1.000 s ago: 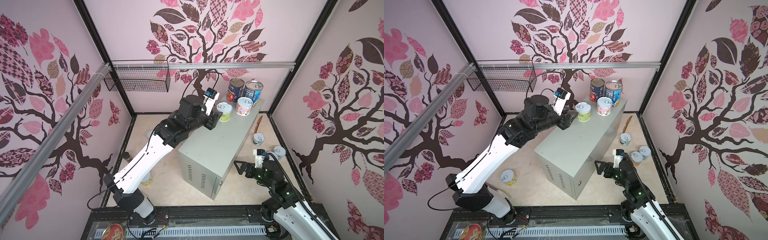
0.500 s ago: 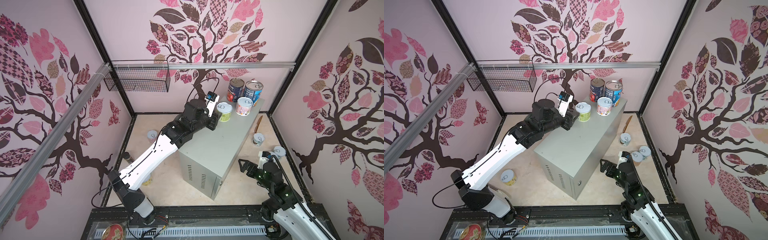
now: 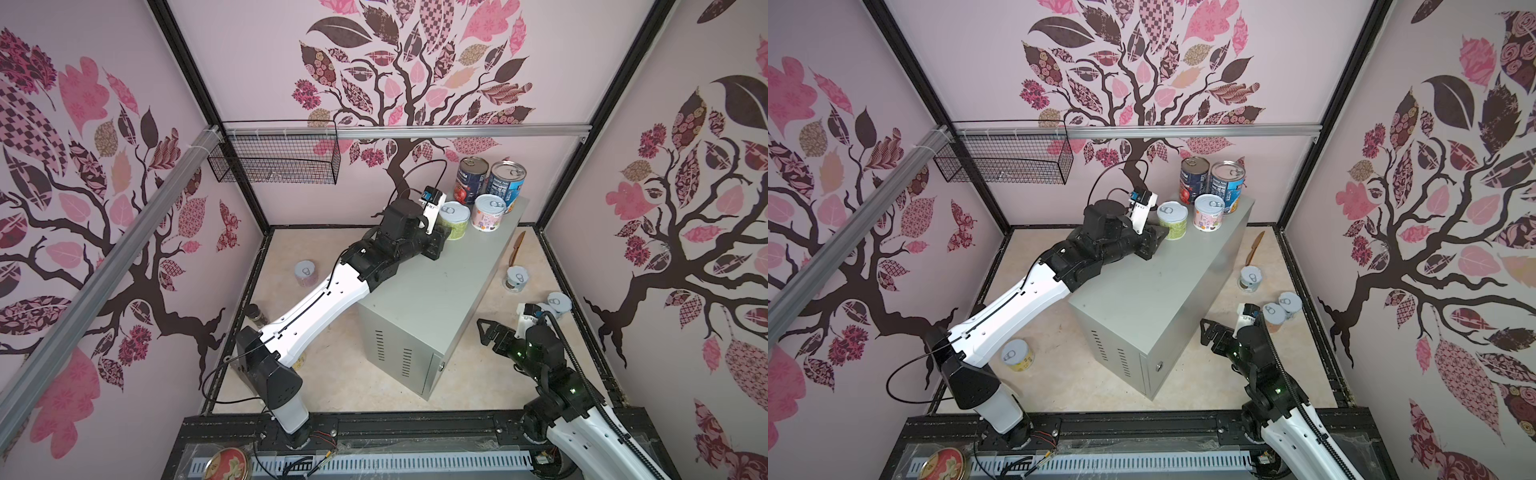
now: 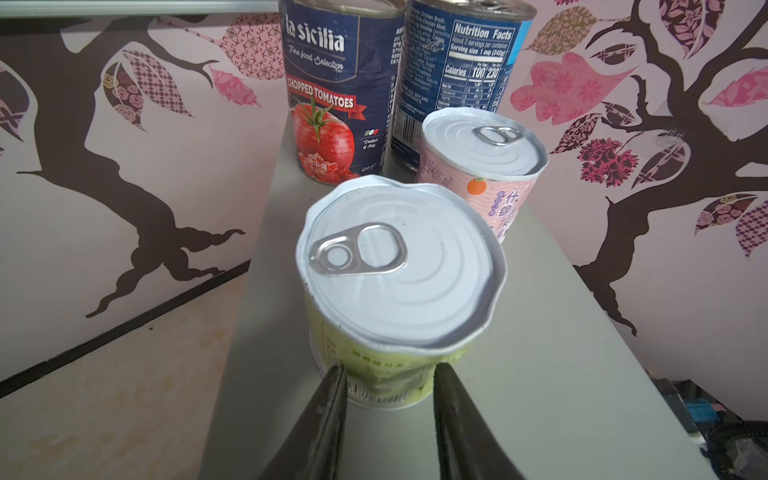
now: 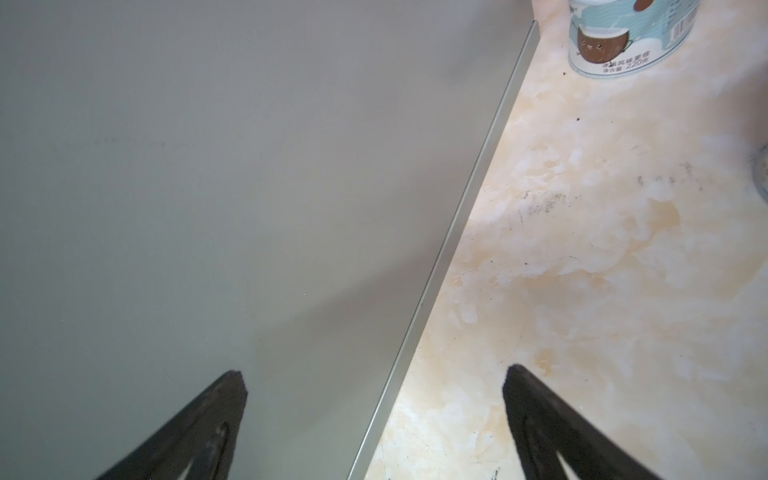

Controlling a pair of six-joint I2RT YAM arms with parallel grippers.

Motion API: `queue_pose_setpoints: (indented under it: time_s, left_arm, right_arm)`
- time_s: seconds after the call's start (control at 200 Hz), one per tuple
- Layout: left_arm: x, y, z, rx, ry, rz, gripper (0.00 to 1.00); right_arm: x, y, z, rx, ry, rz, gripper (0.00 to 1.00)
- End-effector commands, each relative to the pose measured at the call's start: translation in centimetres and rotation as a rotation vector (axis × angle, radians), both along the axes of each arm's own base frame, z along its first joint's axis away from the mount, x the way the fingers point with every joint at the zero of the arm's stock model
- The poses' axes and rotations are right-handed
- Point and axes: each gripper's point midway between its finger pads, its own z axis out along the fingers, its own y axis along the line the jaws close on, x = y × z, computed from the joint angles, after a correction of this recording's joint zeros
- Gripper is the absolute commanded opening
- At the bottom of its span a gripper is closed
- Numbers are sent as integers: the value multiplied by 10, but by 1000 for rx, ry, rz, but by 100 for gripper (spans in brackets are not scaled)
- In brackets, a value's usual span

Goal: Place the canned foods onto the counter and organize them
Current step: 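Set the yellow-green can down beside the pink can with the left gripper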

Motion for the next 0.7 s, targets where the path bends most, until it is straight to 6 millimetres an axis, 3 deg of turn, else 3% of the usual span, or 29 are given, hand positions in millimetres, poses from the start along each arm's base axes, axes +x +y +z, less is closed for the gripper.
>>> queue_pose_setpoints:
  time_s: [0.0,0.205,0.47,0.695]
  left_arm:
    - [7,-5,8,-36,-5,6,37]
    - [16,-12,2,-52,13,21,42]
    - [9,-18,0,-66,21,-18,64]
    - [13,-20,-3,-59,14,0,65]
  right_arm:
    - [0,0,4,-9,-25,8,100]
    - [-1,2,4,-7,-26,17,100]
    - [-1,2,4,-11,-29,24,100]
    - [0,4,3,-13,-27,32,100]
